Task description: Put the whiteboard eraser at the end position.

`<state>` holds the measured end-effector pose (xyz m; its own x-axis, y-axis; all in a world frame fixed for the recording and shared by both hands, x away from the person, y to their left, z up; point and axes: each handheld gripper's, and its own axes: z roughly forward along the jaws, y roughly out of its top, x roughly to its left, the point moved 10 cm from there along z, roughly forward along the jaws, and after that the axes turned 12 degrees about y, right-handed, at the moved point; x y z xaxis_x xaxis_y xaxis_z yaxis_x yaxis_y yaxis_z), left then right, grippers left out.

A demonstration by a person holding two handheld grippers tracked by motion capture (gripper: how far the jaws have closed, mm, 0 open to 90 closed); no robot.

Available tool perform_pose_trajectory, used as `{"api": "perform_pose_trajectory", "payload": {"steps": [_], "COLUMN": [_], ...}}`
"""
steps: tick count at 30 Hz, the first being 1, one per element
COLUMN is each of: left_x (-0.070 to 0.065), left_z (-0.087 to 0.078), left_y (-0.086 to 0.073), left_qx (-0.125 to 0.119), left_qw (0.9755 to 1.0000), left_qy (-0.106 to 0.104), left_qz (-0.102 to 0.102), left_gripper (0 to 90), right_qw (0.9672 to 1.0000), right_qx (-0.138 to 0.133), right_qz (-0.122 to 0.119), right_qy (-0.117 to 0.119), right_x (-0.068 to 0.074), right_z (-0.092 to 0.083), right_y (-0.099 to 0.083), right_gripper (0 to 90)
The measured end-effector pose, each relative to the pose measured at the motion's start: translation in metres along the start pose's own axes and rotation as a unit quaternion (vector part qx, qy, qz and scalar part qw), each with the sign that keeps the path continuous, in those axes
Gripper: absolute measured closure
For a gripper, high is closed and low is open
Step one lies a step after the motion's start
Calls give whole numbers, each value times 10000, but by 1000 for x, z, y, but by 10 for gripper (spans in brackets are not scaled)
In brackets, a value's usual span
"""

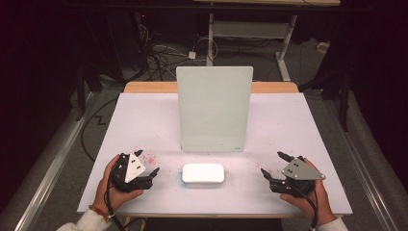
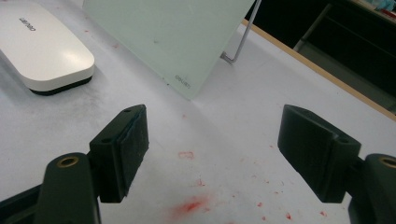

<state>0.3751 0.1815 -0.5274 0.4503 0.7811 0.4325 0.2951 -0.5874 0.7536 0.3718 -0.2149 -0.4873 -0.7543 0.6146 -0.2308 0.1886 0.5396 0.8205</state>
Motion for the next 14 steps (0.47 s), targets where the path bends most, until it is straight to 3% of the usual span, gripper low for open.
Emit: {"api": "perform_pose_trajectory", "payload": {"steps": [14], "left_x": [0], "left_z": [4], "left_y": [1], "left_qx": [46], "left_qw": [10000], "left_qy": [-32], "left_qz": [-48], "left_gripper": [195], "right_qw": [10000], "right_qx": [22], "right_qz": [52], "right_qy": [0], "right_x": [-3], "right_z": [2], "right_y": [-3], "right_gripper": [242]}}
